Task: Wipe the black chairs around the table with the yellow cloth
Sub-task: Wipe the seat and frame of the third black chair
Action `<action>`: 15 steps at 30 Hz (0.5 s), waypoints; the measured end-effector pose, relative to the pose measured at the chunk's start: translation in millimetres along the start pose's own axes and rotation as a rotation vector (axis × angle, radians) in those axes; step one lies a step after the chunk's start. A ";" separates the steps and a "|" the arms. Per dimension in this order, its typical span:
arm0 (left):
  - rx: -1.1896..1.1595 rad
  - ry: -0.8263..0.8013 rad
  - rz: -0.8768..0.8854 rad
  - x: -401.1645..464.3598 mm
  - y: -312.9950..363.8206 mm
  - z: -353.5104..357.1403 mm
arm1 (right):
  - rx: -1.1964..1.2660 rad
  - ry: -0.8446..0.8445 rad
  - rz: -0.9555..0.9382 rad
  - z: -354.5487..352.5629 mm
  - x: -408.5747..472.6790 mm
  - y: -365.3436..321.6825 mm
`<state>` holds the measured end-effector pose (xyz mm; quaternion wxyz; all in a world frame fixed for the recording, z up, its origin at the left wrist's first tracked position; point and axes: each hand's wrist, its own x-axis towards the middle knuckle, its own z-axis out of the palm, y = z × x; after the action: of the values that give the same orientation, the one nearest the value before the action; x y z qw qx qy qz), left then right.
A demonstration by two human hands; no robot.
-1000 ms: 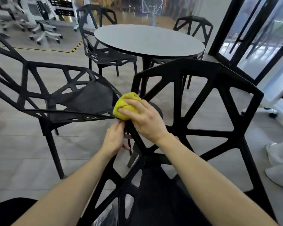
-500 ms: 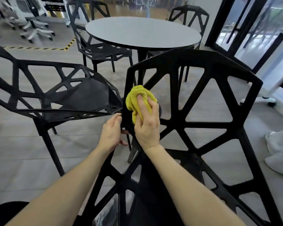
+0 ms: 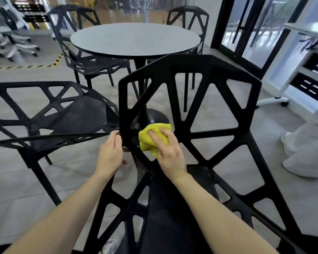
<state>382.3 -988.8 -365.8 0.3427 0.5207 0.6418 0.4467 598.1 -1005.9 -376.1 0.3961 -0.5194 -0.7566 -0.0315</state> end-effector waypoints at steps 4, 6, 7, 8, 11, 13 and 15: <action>0.279 0.225 0.206 -11.2 7.1 -3.3 | -0.032 -0.087 0.146 -18.7 3.5 16.1; 0.402 0.298 0.355 -15.8 17.6 -1.0 | -0.011 -0.002 0.126 -54.9 13.1 15.6; 0.440 0.319 0.419 -15.8 26.3 1.2 | -0.004 0.081 0.084 -72.5 32.3 10.6; 0.441 0.344 0.462 -13.9 36.1 3.9 | -0.006 0.190 0.023 -87.5 60.4 4.2; 0.341 0.452 0.529 3.9 81.7 4.7 | -0.055 0.405 -0.068 -114.9 161.4 -15.8; 0.351 0.478 0.588 22.2 117.3 1.4 | -0.152 0.355 -0.074 -108.6 182.1 -7.0; 0.425 0.418 0.654 39.0 149.6 1.6 | -0.127 0.193 -0.081 -79.0 132.3 23.4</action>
<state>429.3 -941.7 -226.2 -0.0685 0.6536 0.5765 0.4855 642.4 -930.8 -247.0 0.4319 -0.5070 -0.7316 -0.1454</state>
